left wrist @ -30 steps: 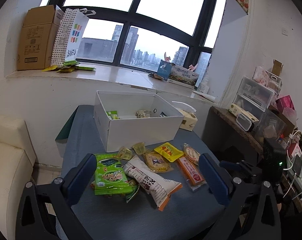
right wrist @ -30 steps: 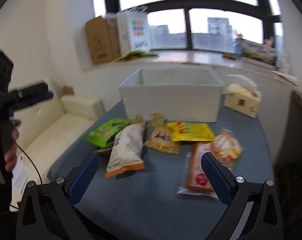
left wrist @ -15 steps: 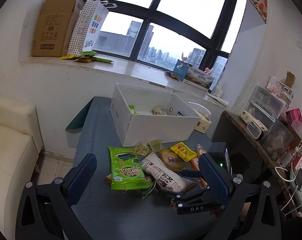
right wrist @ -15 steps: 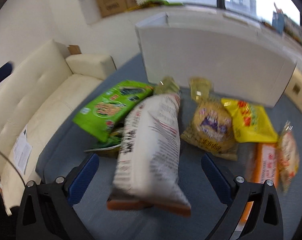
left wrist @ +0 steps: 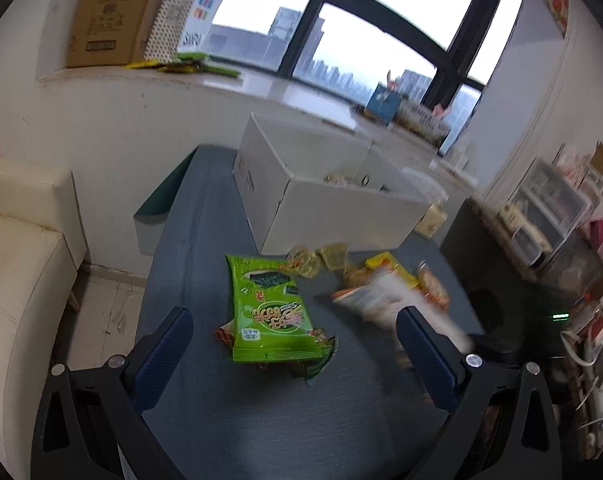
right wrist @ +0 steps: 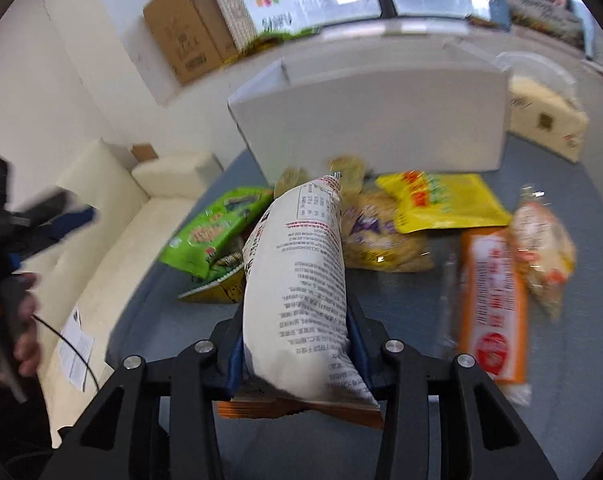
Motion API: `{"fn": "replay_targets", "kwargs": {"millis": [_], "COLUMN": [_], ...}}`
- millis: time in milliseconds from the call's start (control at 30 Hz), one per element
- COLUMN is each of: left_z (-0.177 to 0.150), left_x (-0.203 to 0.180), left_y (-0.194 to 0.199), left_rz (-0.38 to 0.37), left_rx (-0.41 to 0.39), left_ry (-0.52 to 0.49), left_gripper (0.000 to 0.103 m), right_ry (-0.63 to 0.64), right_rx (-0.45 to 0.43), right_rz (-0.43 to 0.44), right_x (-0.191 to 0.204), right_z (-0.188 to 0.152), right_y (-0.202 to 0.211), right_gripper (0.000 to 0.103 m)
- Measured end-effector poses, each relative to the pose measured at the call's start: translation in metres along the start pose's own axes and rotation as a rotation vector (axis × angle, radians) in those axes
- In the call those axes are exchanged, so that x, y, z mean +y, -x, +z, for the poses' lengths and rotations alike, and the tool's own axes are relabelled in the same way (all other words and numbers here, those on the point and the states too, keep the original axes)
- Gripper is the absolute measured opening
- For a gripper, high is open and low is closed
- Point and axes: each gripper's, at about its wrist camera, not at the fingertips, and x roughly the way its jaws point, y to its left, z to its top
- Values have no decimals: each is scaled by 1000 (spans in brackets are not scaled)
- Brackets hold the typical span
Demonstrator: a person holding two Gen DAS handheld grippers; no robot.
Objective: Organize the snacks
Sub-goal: 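Grasp the white rice-cracker bag with the right tool, then place the white bag in the box while the left tool carries the green seaweed bag in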
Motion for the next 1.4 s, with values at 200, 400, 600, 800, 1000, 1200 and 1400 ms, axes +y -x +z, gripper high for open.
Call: {"fn": "replay_targets", "kwargs": {"millis": [200,400,600,800,1000,1200,1400], "left_z": [13,23,18,19,31,75,148], "left_x": [-4,-17,-15,-18,-25,-35,-48], "left_y": [-67,-133,-161,-128,-65,-41,-65], "left_rz": [104,224,241,152,24,-72,-89], "left_rx": [154,280,340,222,39,-102,-120], "left_ry": [-51,-126,-149,-156,-116,-58,-80], "left_gripper": [103,103,79,69,69,69,69], "right_ry": [-52,-61,-66,-63,-88,-81,-59], "right_rx": [-101,-133,-134,-141,-175,-253,-329], "right_rz": [-6,-18,-19,-15,-24,-44,-68], "right_x": [-14,-18,-19,-20,-26,-29,-35], "right_z": [-8,-12,-12,-16,-10,35,120], "right_y": [51,69,67,64,63,67,63], "right_gripper": [46,46,46,46,46,46,46]}}
